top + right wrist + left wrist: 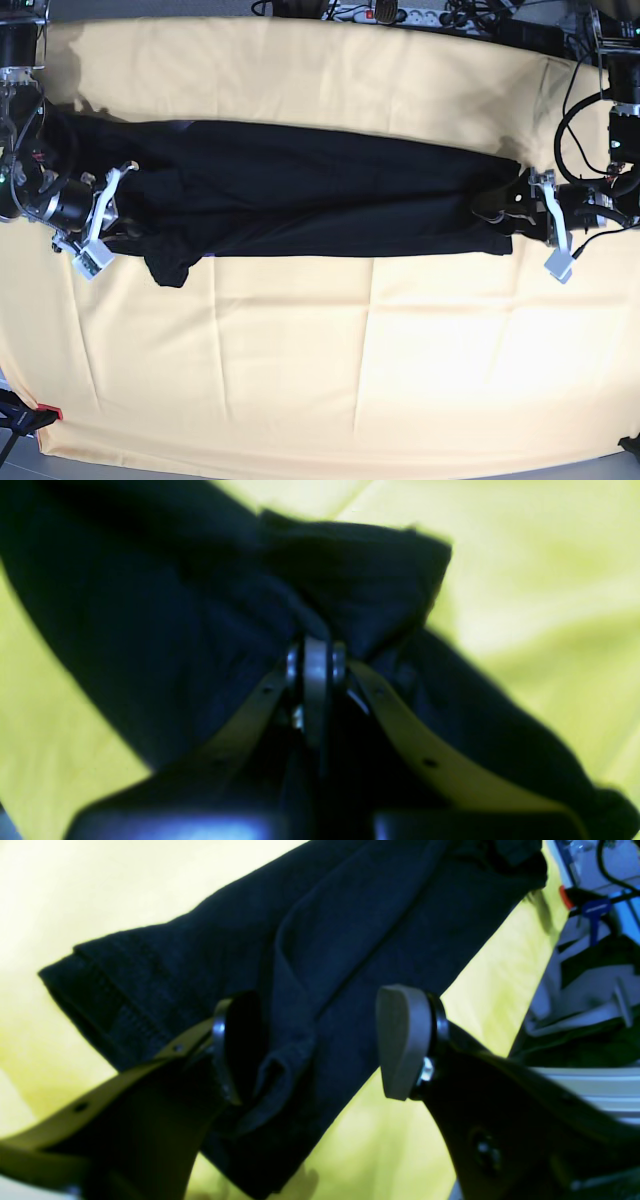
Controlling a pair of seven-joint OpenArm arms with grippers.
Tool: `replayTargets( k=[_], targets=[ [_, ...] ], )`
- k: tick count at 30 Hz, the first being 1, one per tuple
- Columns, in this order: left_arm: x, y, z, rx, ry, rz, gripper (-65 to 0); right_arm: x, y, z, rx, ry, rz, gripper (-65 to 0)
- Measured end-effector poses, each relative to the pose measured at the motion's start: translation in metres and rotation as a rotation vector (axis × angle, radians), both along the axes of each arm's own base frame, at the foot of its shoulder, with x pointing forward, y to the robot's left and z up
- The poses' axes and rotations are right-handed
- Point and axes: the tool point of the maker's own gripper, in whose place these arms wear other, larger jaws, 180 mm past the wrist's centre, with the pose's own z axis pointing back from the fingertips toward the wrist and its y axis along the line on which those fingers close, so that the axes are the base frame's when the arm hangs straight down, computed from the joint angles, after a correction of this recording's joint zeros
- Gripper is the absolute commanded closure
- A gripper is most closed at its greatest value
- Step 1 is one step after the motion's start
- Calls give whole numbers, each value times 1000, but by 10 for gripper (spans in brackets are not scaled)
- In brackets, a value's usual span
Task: Fold the T-shirt properly
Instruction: 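Grasp the sleeve end with the right gripper and tuck it inward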
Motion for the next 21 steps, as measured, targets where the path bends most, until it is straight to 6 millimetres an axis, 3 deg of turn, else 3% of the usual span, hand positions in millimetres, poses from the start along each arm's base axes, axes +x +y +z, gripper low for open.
replayTargets(
  k=[6, 11, 16, 21],
  targets=[
    [0, 0, 0, 1, 0, 0, -384, -28, 10, 7, -18, 43, 88, 0],
    [0, 0, 0, 0, 0, 0, -384, -51, 6, -5, -61, 176, 128, 0],
    [0, 0, 0, 0, 0, 0, -384, -52, 5, -5, -66, 184, 132, 0],
    [0, 0, 0, 0, 0, 0, -384, -52, -14, -1, -131, 192, 133, 0]
  ],
)
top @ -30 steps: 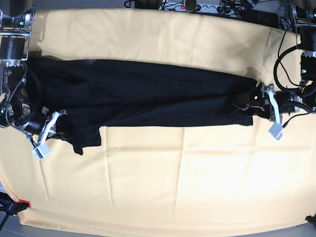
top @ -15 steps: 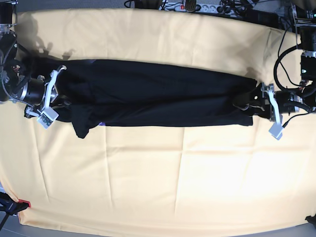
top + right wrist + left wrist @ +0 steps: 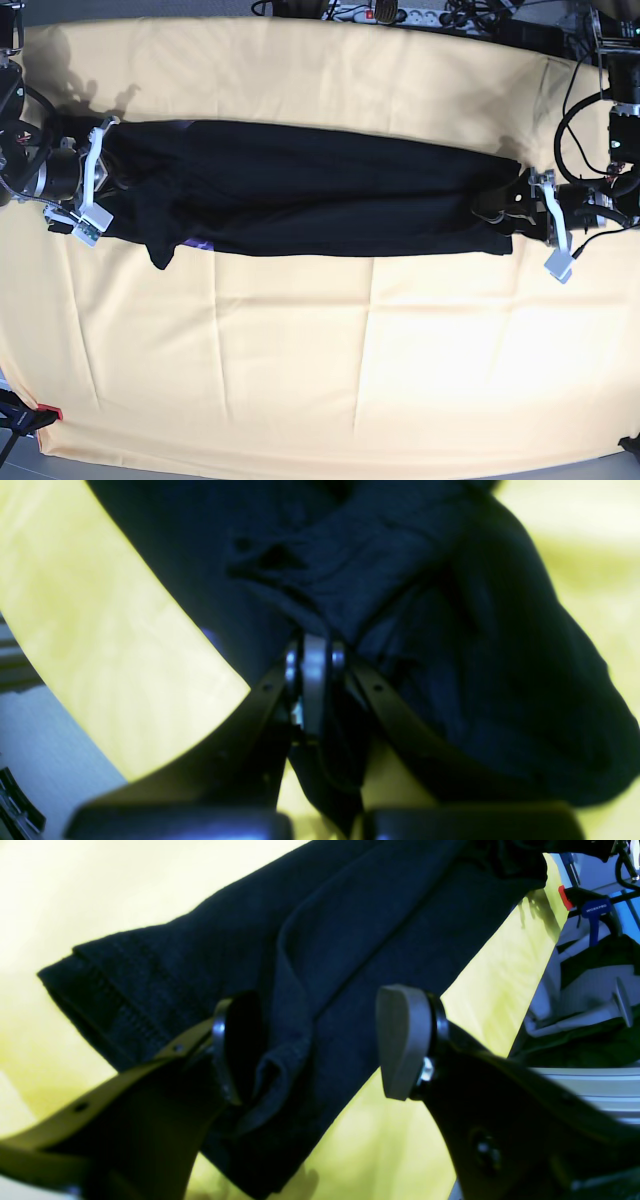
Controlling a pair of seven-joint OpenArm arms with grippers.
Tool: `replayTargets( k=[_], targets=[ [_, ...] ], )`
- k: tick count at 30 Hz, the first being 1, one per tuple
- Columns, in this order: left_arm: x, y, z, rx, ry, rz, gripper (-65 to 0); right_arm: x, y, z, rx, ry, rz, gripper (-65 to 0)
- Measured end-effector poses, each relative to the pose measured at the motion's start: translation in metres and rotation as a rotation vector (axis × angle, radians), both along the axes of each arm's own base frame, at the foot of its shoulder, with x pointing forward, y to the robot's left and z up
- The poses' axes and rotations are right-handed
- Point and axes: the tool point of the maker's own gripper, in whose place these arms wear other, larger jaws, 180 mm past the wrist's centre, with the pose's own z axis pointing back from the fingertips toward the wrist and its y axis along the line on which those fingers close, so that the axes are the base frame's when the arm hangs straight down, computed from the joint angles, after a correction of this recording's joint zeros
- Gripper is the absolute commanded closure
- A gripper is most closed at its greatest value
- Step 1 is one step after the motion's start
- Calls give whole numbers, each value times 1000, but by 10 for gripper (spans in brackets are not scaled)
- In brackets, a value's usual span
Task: Fold the T-shirt properly
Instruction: 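Grasp the sleeve end with the right gripper and tuck it inward, then grasp both ends of the folded strip with both grippers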
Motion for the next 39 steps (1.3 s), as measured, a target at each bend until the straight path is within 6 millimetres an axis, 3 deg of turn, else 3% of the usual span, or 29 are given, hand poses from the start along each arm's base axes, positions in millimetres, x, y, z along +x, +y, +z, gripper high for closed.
replayTargets(
  k=[3, 6, 9, 12, 16, 17, 21, 23, 29, 31, 32, 33, 34, 39],
  targets=[
    [0, 0, 0, 0, 0, 0, -384, 0, -7, 5, -12, 2, 7, 0],
    [0, 0, 0, 0, 0, 0, -384, -2, 1, 12, 47, 5, 17, 0],
    [0, 0, 0, 1, 1, -1, -384, -10, -1, 3, 28, 31, 15, 0],
    [-1, 0, -1, 3, 4, -3, -384, -18, -17, -12, -78, 59, 5, 0],
    [-1, 1, -1, 8, 4, -4, -384, -5, -29, -14, -145, -20, -18, 0],
    [-1, 2, 0, 9, 4, -3, -384, -1, -28, -12, -135, -42, -20, -42],
    [-1, 3, 0, 12, 4, -3, -384, 0, -29, -12, -144, -51, -22, -345],
    [-1, 3, 0, 12, 4, -2, -384, 3, -30, -10, -151, -49, -21, -373],
    [-1, 3, 0, 12, 5, -3, -384, 20, -12, 31, -32, -122, -8, -347],
    [-1, 3, 0, 13, 5, -3, -384, 29, -13, 43, 9, -164, -47, -244],
    [-1, 3, 0, 13, 5, -3, -384, 32, -14, 46, 16, -178, -56, -154],
    [-1, 4, 0, 13, 3, -1, -384, 33, -14, 45, 14, -183, -64, -47],
    [0, 6, 2, 12, -3, 6, -384, 33, -13, 42, 11, -183, -71, 0],
    [15, 30, 25, -3, -71, 107, -384, 28, 9, 22, 87, -190, -105, 0]
  ],
)
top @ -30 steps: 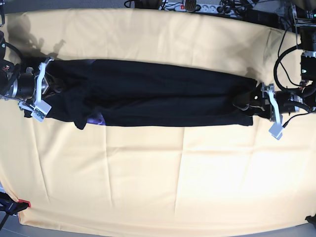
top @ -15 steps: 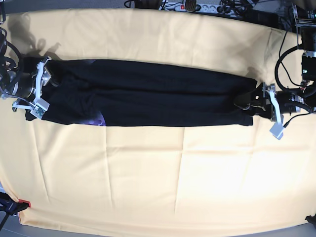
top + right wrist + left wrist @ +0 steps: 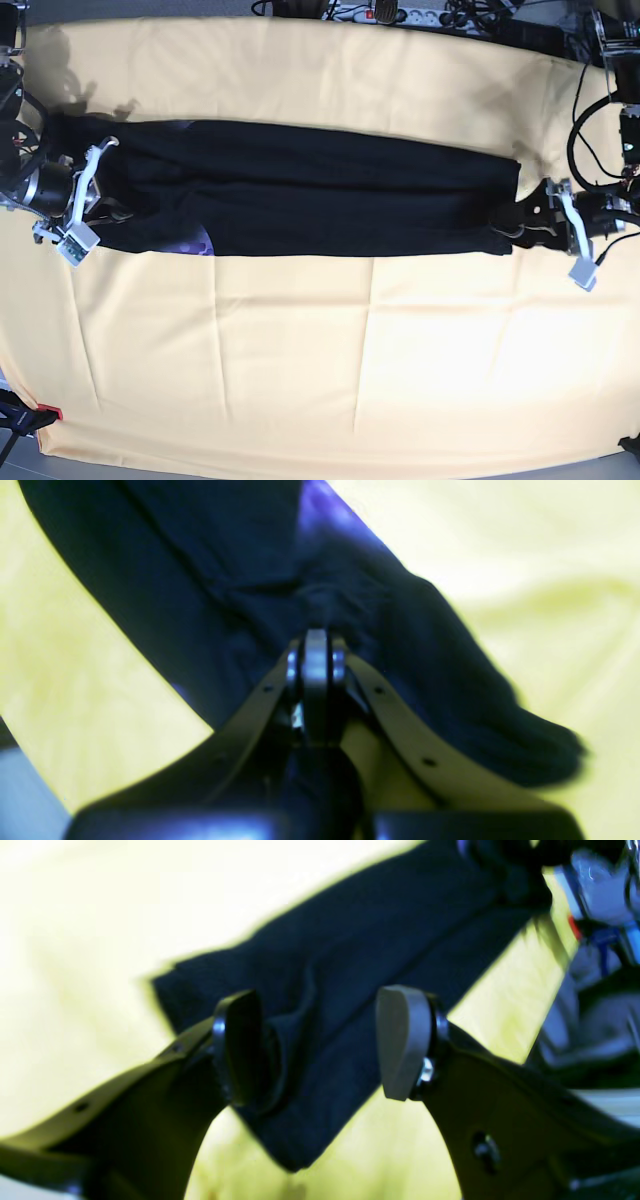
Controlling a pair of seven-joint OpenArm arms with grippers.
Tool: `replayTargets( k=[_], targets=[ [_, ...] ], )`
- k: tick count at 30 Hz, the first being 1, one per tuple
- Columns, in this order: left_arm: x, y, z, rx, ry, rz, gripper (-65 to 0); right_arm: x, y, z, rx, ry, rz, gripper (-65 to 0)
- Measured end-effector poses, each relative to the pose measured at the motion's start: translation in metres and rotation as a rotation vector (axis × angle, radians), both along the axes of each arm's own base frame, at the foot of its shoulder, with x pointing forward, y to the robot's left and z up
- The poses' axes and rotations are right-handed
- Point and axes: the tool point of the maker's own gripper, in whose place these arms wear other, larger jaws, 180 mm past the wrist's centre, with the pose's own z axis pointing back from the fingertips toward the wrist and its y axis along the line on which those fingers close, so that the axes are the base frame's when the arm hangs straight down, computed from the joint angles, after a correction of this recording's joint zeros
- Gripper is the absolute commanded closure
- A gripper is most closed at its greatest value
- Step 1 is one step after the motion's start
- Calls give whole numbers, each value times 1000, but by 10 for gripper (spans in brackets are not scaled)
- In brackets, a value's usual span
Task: Fold the T-shirt properly
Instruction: 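Grasp both ends of the folded strip with both grippers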
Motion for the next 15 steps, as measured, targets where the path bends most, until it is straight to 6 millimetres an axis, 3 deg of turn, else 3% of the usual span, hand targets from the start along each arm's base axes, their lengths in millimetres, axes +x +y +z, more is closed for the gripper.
replayTargets(
  k=[5, 7, 8, 12, 13, 15],
  targets=[
    [2, 23, 13, 7, -30, 66, -384, -22, -10, -39, -117, 73, -31, 0],
    [-2, 28, 10, 6, -22, 83, -384, -26, -10, -43, -115, 88, -31, 0],
    [-5, 30, 8, 5, -16, 90, -384, -25, -9, -42, -111, 86, -31, -51],
    [-15, 30, -3, 6, 21, 92, -384, -26, -15, -41, -142, 101, -28, -436],
    [-18, 30, -6, 5, 29, 92, -384, -28, -16, -41, -145, 113, -23, -481],
    [-21, 29, -10, 8, 41, 87, -384, -28, -12, -32, -103, 107, 3, -488]
  ],
)
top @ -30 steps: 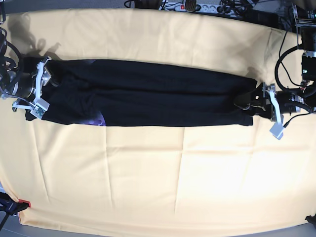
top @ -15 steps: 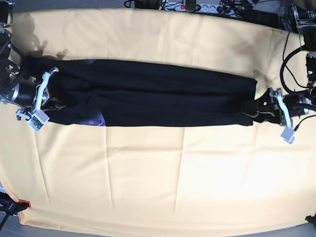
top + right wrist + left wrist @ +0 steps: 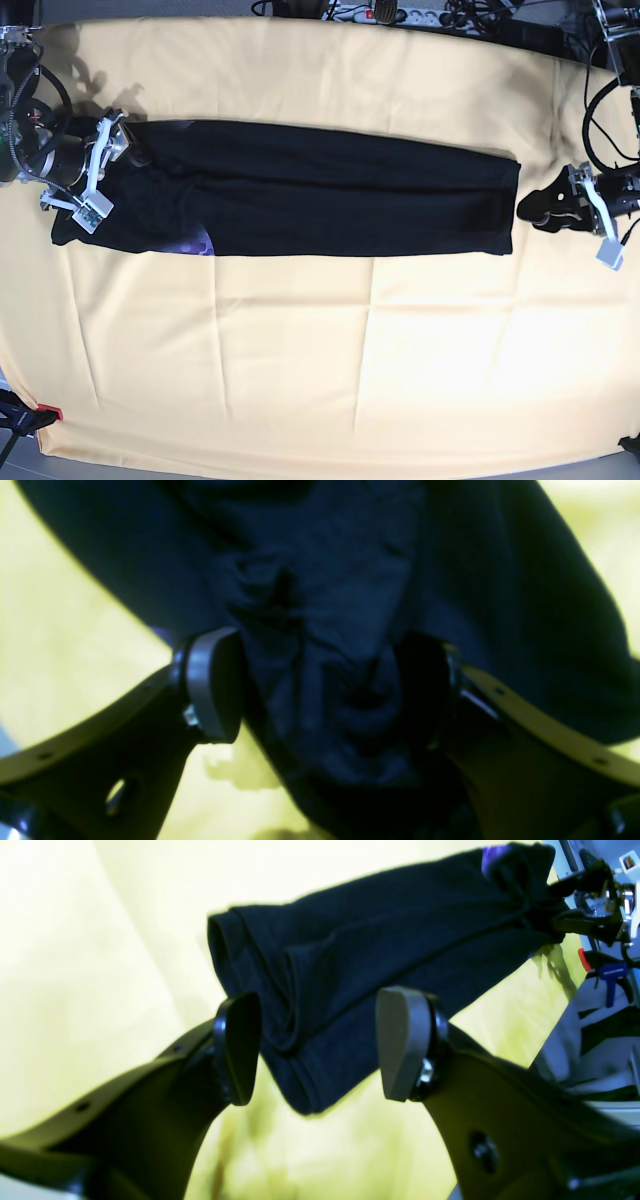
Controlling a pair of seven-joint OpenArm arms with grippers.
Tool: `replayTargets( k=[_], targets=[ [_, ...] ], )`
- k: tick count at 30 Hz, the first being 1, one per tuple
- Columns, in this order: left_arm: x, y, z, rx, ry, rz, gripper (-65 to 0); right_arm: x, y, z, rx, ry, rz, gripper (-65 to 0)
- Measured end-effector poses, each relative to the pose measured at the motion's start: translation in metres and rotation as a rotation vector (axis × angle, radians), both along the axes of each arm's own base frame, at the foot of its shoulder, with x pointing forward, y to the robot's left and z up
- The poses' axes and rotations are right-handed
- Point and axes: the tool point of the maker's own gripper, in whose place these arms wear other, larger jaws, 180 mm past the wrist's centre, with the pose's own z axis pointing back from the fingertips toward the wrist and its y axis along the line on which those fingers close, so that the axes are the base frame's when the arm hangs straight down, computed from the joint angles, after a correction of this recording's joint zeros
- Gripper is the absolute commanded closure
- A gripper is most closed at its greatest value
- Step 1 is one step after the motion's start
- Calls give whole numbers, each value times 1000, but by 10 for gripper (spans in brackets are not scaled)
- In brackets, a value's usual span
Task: Fold the T-shirt properly
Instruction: 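Grasp both ends of the folded strip with both grippers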
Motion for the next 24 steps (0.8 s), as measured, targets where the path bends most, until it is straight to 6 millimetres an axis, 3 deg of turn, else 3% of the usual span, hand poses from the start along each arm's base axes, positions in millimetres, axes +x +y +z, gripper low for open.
replayTargets(
  k=[5, 7, 8, 9, 11, 12, 15, 21, 24],
  targets=[
    [3, 1, 4, -7, -16, 11, -384, 14, 17, 43, 101, -96, 45, -487],
    [4, 4, 7, -9, -27, 23, -384, 18, 13, 52, 107, -127, 22, -465],
    [5, 7, 9, -9, -36, 33, -384, 20, 11, 54, 111, -136, 9, -416],
    [7, 11, 13, -10, -47, 47, -384, 21, 9, 54, 110, -143, -7, -321],
    [9, 20, 21, -11, -76, 78, -384, 20, 9, 45, 110, -133, -34, -55],
    [11, 25, 25, -13, -90, 95, -384, 20, 8, 37, 108, -120, -53, 0],
    [13, 41, 36, -6, -127, 151, -384, 23, 8, 14, 138, -113, -109, 0],
    [-4, 67, 11, 58, -47, 264, -384, 23, 3, -39, 171, -45, -257, 0],
    [-10, 67, 1, 56, -29, 278, -384, 24, 0, -51, 197, -36, -291, 0]
  ],
)
